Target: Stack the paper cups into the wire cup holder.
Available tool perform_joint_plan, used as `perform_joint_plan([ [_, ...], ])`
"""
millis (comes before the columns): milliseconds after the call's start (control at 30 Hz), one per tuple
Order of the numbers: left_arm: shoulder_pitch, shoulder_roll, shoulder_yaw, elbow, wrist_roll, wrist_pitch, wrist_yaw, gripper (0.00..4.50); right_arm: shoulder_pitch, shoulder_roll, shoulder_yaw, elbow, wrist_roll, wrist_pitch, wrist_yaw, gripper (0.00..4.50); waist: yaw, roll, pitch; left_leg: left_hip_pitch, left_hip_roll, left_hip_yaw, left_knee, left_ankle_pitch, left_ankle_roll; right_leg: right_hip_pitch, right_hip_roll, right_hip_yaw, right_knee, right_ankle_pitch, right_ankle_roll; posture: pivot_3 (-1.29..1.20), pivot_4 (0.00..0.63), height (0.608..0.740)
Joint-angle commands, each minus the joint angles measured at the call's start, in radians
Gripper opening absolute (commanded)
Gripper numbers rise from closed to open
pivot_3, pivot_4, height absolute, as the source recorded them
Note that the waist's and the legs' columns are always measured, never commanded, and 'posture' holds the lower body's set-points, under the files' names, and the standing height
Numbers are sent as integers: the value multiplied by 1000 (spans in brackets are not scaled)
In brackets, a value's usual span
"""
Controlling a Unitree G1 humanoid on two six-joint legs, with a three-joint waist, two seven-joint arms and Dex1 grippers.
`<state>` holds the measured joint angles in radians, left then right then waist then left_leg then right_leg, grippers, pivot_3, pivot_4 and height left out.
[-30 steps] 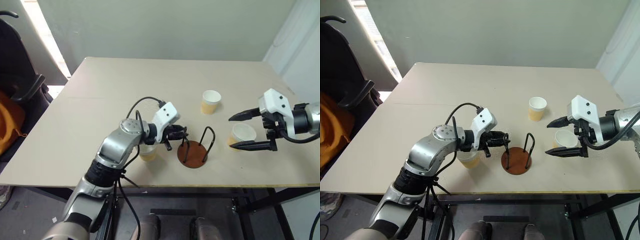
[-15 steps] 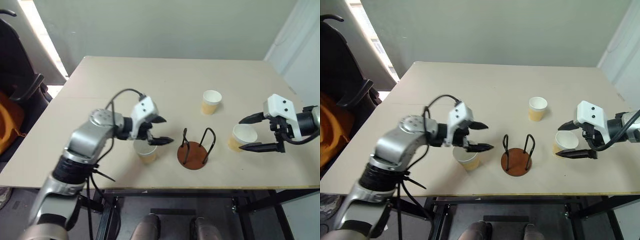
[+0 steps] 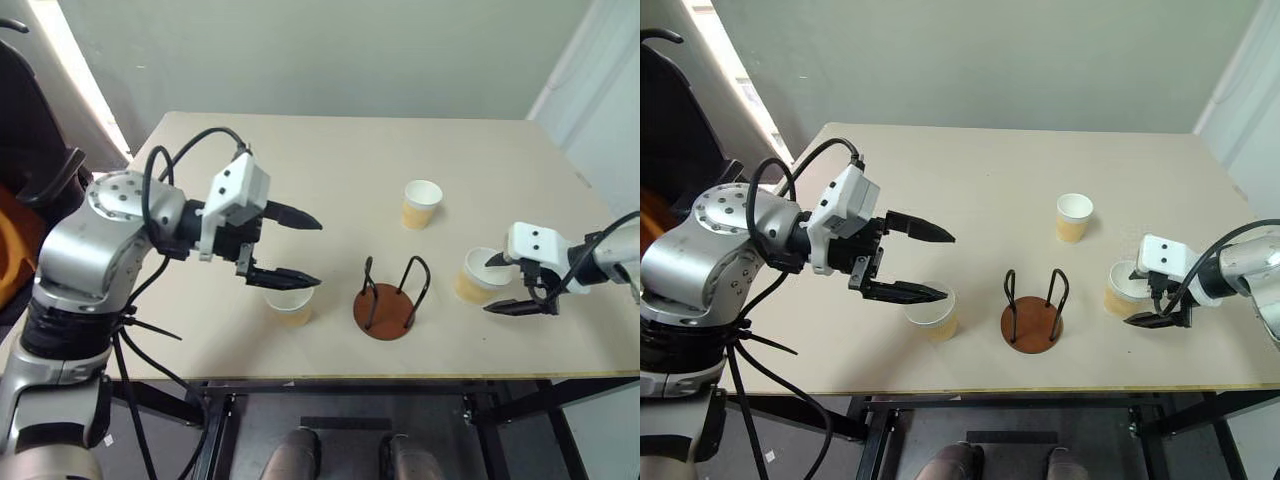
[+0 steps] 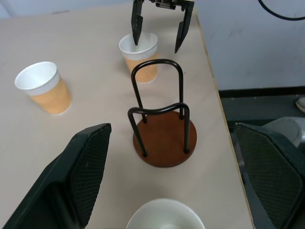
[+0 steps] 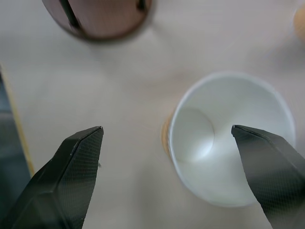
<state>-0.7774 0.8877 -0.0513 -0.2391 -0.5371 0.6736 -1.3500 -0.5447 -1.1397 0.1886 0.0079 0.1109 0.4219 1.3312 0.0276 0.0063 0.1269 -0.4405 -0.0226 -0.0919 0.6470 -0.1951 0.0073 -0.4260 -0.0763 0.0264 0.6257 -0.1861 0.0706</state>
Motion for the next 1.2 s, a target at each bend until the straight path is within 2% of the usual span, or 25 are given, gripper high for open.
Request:
perform_joint_plan([
  [33, -6, 20, 31, -32, -14, -12, 8, 4500, -32, 16, 15, 26, -47, -34, -7, 4111, -1, 0, 0, 0, 0, 0, 0, 0, 0, 0, 0, 0, 0, 0, 0, 0, 150, 740],
  [67, -5, 22, 32, -34, -16, -10, 11, 4500, -37, 24, 16, 29, -47, -35, -3, 3912, -1, 0, 0, 0, 0, 0, 0, 0, 0, 0, 0, 0, 0, 0, 0, 0, 150, 740],
  [233, 1, 30, 28, -38, -14, -8, 30, 4500, -59, 35, 16, 21, -55, -44, 21, 2207, -2, 0, 0, 0, 0, 0, 0, -2, -1, -1, 0, 0, 0, 0, -1, 0, 150, 740],
  [433, 6, 36, 27, -34, -9, -16, 41, 4500, -95, -24, -25, -65, -24, -50, 103, 28, -3, 0, 0, 0, 0, 0, 0, -5, -3, -1, 0, -1, 0, -1, -2, 0, 150, 740],
  [500, 6, 38, 28, -29, -7, -20, 42, 4500, -133, -37, -57, -109, 31, -21, 145, 28, -5, 1, 1, 0, 0, 0, 0, -6, -4, -2, 0, 0, 0, -1, -3, 0, 150, 740],
  [633, 7, 40, 25, -14, 3, -34, 47, 4500, -338, -16, -134, -191, 250, 133, 239, 28, -10, 3, 1, -2, 0, 1, 0, -6, -6, -5, 0, 0, 1, -2, -4, 0, 150, 740],
  [733, 5, 39, 23, -11, -1, -42, 45, 4500, -488, 24, -124, -189, 310, 159, 265, 28, -13, 0, 0, -3, 1, 0, -1, -1, -15, -7, 2, -1, 1, -5, -7, 0, 150, 740],
  [800, 4, 42, 23, -4, -1, -49, 38, 4500, -574, 62, -86, -208, 353, 160, 281, 28, -16, 0, 0, -3, 2, -1, -1, -1, -15, -7, 2, -1, 1, -6, -10, 0, 150, 740],
  [967, 8, 50, 20, -2, -2, -58, 27, 4500, -580, 82, 34, -270, 366, 103, 283, 28, -15, 0, 0, -4, 2, -2, -2, -2, -14, -8, 1, -3, 3, -7, -12, 0, 150, 740],
  [1200, 26, 53, 24, -26, -6, -45, 37, 4500, -561, 101, 167, -237, 251, -34, 283, 28, -16, 0, 0, -4, 2, -2, -1, -3, -12, -9, 1, -4, 4, -7, -12, 0, 150, 740],
])
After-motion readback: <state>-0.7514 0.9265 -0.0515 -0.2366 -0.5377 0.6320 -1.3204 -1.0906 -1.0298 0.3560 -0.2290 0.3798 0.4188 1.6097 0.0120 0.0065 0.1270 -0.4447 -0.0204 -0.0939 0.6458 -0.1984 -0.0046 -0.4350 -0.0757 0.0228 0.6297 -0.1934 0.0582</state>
